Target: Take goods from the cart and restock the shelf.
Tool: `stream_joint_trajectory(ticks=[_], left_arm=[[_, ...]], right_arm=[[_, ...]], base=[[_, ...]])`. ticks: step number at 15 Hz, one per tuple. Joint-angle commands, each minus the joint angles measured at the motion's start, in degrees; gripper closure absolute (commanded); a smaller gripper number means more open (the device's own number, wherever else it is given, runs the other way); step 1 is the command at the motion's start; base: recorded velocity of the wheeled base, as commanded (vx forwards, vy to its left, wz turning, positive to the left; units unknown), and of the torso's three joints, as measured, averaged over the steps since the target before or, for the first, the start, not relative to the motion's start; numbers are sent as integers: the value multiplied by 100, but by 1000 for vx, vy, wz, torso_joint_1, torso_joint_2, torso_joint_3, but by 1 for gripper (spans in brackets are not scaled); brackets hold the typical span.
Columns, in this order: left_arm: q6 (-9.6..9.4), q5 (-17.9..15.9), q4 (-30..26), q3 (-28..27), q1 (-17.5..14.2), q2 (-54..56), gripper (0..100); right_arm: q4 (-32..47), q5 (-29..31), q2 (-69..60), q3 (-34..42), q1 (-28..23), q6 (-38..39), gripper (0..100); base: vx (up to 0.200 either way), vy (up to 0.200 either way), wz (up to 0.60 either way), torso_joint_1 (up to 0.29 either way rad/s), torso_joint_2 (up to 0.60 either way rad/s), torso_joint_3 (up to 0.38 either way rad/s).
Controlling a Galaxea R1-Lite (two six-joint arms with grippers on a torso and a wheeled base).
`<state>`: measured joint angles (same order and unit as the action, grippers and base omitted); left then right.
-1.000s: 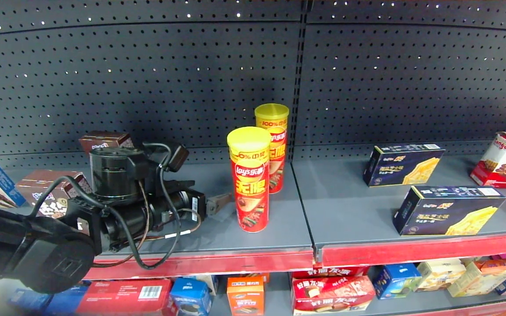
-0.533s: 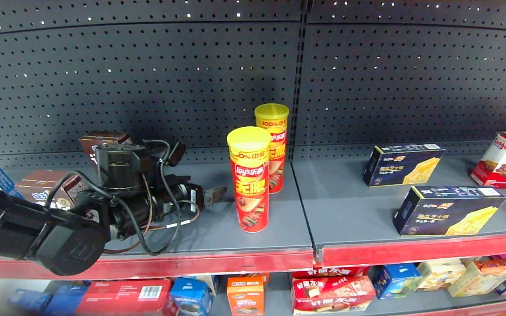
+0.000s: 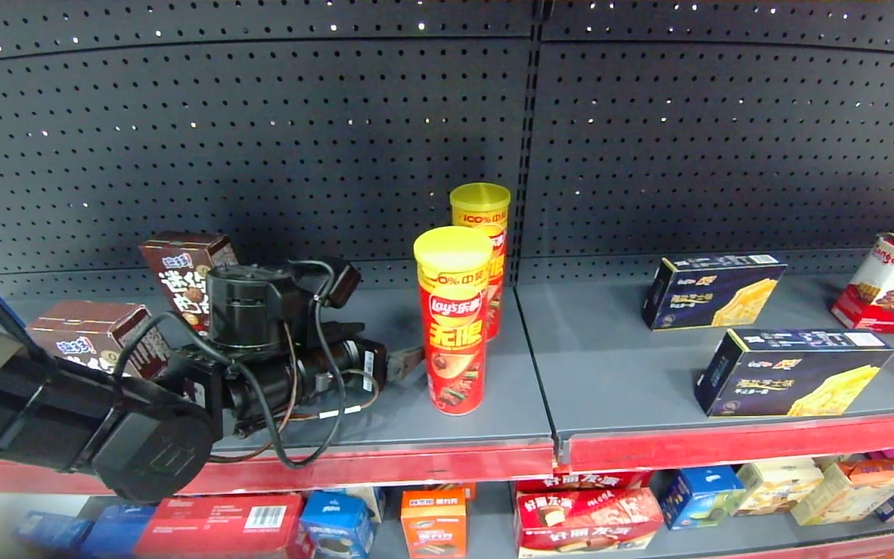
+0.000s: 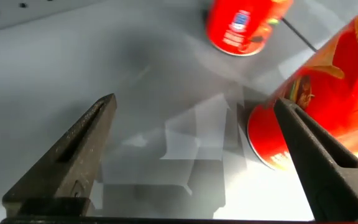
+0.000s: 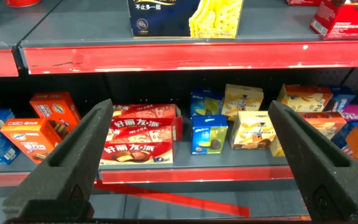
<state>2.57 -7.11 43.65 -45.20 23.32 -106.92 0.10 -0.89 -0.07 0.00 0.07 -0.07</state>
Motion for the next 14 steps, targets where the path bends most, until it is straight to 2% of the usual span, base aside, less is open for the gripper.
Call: stream_joint_trajectory(ticks=[1,14], left_arm=[[6,-1,3,38,120,5,0],[6,8,12,91,366,-39,0]], right_arm=[[-1,1,7,0,1,-1,0],[-1,1,7,0,1,-1,0]], base=[[0,0,0,0,0,0],[0,0,0,0,0,0]])
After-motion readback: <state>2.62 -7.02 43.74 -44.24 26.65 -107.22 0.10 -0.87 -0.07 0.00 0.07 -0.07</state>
